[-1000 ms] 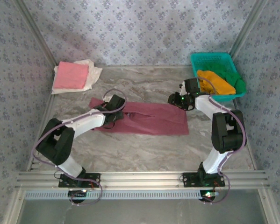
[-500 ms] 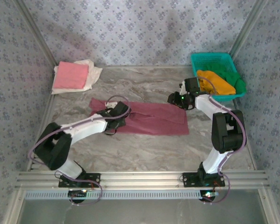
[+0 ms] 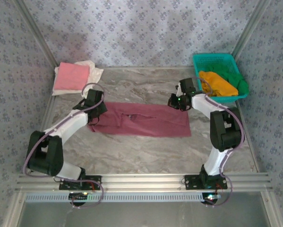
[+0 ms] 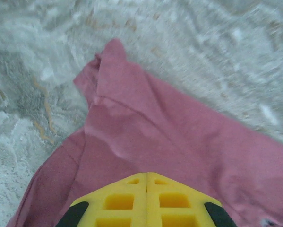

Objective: Fold and stack the t-shirts

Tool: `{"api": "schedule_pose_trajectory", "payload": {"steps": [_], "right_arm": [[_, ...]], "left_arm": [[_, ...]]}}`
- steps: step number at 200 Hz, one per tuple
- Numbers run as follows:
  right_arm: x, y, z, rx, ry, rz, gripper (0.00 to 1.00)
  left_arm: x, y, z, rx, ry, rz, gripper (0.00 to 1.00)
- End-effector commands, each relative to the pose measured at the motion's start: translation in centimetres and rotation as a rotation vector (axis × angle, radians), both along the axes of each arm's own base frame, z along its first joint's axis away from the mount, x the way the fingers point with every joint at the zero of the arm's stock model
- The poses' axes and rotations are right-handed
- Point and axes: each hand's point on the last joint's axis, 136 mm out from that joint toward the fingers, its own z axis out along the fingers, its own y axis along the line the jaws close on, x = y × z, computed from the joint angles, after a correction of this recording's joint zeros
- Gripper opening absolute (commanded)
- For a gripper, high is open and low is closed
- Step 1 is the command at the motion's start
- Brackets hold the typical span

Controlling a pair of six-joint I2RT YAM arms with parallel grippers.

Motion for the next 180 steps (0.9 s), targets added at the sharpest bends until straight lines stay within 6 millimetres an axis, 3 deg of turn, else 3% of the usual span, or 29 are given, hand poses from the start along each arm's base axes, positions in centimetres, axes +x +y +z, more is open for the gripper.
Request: {"api": "schedule_pose_trajectory", "payload": {"steps": [1,33,48,62,65,82,107,124,139,180], "right_arm": [[0.1,-1.7,-2.4,-0.082,0.062,-0.074,0.0],[0.6,-2.5,-5.2,-0.087,0.138,-0.116,0.0],[0.7,-3.1,-6.0,-0.056,0.162,-0.162,0.0],[1.1,-3.7,-5.8,-0.029,0.149,-0.205,0.0],[0.2,-4.0,-6.6,-0.032,0.17,-0.212,0.0],[-0.1,-5.0,-6.9,-0.017,0.173,-0.262,0.0],[-0.5,-5.6,-7.2,0.038,0.172,-0.306,0.0],[-1.4,-5.6,-7.5,0.056,0.188,-0.317,0.0],[-2.5,-5.5,-7.4,0.08,0.194,-0.328,0.0],[-6.8,-5.5,-6.9,0.109,0.209,-0.376,0.0]], "left_arm": [[-0.2,-0.8,-2.6,-0.037,0.036,-0.043,0.0],[-2.3,-0.2,-7.8,-0.09,0.16,0.007,0.0],[-3.7,-0.1,-9.3,-0.129,0.193,0.034,0.0],[-5.1,-0.1,-10.0,-0.154,0.215,0.054,0.0],[-5.4,0.0,-10.1,-0.159,0.218,0.058,0.0],[-6.8,0.2,-10.5,-0.173,0.234,0.072,0.0],[-7.2,0.1,-10.9,-0.18,0.254,0.067,0.0],[-6.6,-0.2,-11.2,-0.172,0.272,0.06,0.0],[-4.9,-0.7,-11.0,-0.167,0.254,0.033,0.0],[3.6,-2.6,-9.4,-0.146,0.196,-0.065,0.0]]}}
